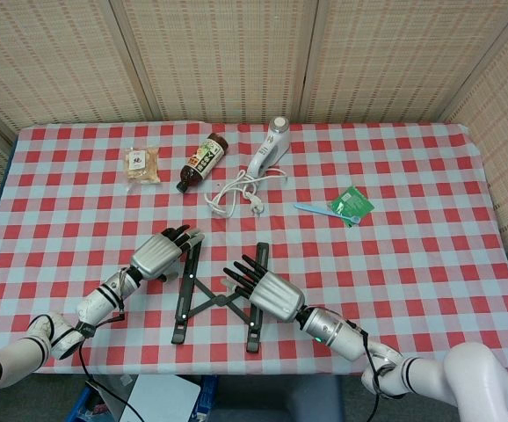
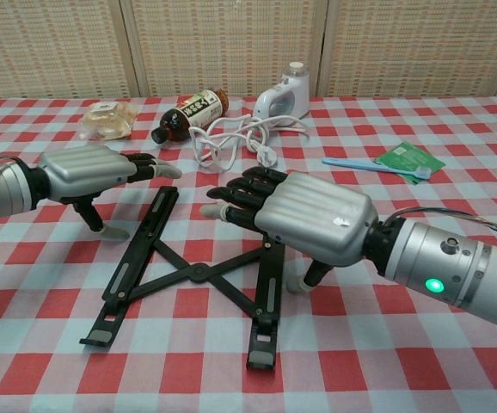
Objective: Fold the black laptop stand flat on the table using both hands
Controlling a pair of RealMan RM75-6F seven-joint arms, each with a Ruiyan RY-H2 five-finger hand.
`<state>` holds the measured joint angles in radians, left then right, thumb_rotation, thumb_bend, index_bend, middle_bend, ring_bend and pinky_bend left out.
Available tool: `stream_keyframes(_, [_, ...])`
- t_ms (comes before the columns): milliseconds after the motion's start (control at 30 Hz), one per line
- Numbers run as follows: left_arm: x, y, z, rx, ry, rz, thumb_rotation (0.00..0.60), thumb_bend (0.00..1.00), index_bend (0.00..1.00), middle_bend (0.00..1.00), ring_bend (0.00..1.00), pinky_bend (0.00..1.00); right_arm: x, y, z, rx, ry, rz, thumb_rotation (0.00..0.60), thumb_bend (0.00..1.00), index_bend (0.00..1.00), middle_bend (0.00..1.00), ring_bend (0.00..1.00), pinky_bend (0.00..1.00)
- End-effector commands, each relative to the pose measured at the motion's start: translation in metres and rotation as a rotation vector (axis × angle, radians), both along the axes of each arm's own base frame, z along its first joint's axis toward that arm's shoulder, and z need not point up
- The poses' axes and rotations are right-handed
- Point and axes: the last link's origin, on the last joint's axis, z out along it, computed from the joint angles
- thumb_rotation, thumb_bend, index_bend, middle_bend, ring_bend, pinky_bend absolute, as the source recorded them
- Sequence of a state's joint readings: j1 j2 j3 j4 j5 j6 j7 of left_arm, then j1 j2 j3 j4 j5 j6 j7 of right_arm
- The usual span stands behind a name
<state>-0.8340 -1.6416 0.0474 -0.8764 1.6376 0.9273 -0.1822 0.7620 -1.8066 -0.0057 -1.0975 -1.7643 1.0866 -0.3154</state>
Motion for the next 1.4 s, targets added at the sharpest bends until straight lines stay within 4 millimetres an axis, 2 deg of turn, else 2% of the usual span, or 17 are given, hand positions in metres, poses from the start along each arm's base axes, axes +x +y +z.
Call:
stream_keyframes(33, [0.0, 0.0, 0.0, -0.003, -0.002, 0.003, 0.6, 0.23, 0.0, 0.0, 0.04, 0.21, 0.001, 0.0, -0.002, -0.002, 0.002, 0.007, 0.6, 0.0, 0.0, 0.0, 0.0, 0.0])
stream_keyframes(600, [0.003, -0.005, -0.005, -0.044, -0.048, 0.043, 0.6, 0.23, 0.0, 0.0, 0.04, 0.21, 0.01, -0.004, -0.015, -0.026, -0.032, 0.019, 0.6, 0.0, 0.0, 0.0, 0.0, 0.0])
stream_keyframes(1400, [0.029, -0.015, -0.012, -0.126, -0.146, 0.088, 0.6, 0.23, 0.0, 0.0, 0.04, 0.21, 0.036, -0.005, -0.029, -0.041, -0.098, 0.05, 0.6, 0.0, 0.0, 0.0, 0.0, 0.0])
